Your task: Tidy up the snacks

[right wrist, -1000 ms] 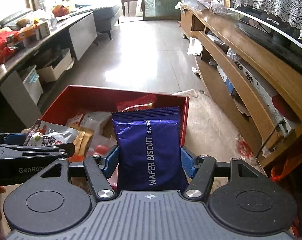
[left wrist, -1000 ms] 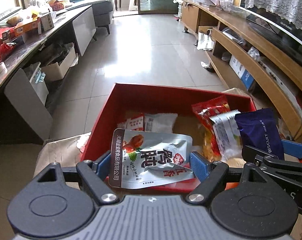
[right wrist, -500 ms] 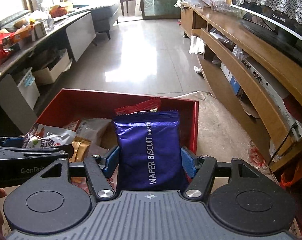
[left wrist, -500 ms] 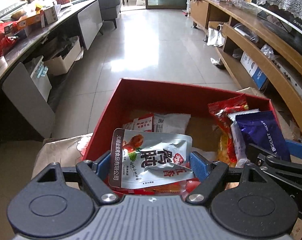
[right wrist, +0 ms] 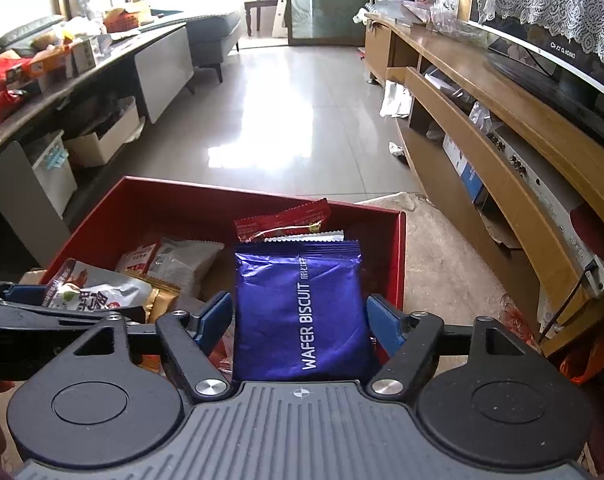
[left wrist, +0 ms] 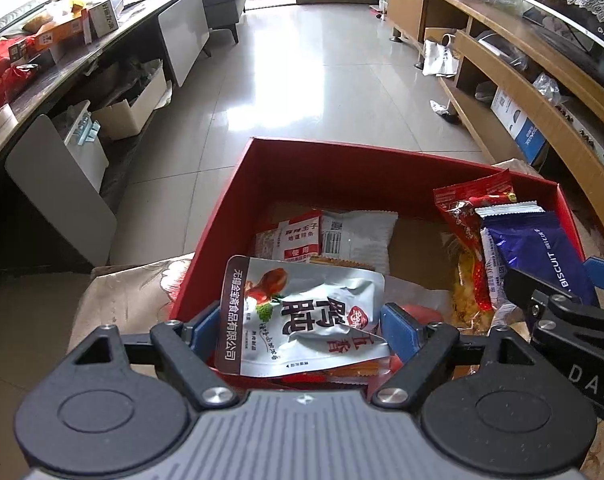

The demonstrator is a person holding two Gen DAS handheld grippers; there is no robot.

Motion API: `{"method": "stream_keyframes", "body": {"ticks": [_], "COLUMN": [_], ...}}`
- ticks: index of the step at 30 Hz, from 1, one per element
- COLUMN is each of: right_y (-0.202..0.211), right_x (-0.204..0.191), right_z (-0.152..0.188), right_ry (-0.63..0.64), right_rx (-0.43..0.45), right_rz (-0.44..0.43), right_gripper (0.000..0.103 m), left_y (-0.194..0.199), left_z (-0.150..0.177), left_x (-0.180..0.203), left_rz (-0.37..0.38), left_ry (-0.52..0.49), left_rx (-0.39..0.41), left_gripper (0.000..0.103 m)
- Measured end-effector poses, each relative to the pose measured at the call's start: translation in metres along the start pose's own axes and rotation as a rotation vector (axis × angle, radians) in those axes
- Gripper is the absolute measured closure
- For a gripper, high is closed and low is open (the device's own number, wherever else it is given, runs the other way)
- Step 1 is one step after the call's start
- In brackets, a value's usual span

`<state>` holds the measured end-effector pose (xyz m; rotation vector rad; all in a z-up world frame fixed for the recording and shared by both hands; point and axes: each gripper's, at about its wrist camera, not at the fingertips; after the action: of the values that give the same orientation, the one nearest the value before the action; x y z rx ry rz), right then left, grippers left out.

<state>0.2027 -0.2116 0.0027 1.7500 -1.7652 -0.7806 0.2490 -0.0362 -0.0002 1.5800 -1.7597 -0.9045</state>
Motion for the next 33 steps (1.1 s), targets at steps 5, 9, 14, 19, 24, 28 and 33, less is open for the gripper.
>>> {"method": "stream_keyframes", "body": {"ticks": [5,9,14,19,24,28,33], "right_y": [0.001,0.004,0.011,0.024,0.037,0.047,0.055], "right_x": [-0.002,-0.001,-0.002,0.002,-0.001,-0.006,-0.008], "right_z": [-0.001,-0.002,-0.004,-0.008,-0.006,0.001,0.015], "right_ry": [-0.005,-0.011,-0.020,-0.063,-0.043,-0.012,0.008], "right_rx": [0.012,0.026,0.042,0.053,0.053,0.040,0.009], "right_rz": [-0.009,-0.012,-0.020,-0.074,-0.040,0.006,0.055], "right_gripper": [0.020,0.019,0.019,0.018,0.018,0.018,0.017], "left_y": [0.004,0.010,0.015,0.022,0.031,0.041,0.051], "left_z": [-0.002,-0.004,-0.003,0.000,0.007,0.018,0.035], "left_x": [-0.006,-0.010,-0.013,-0.017,-0.021,-0.024,-0.030], "left_rz": [0.000,0.000,-0.001,0.006,0.018,0.020,0.034], "left_ry": [0.014,0.024,0.033,0.042,0.058,0.062,0.072], "left_rx": [0.010,0.023,0.021,0.028,0.031,0.035,0.027], "left_gripper": [0.019,0.019,0.019,0.019,0.019,0.019,0.018]}}
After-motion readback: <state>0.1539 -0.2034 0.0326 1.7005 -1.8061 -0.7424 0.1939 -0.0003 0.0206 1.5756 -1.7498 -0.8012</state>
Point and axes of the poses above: each gripper's, at about its wrist camera, not at the fingertips, and y roughly against the way its jaws point, x to its right, z to its underside
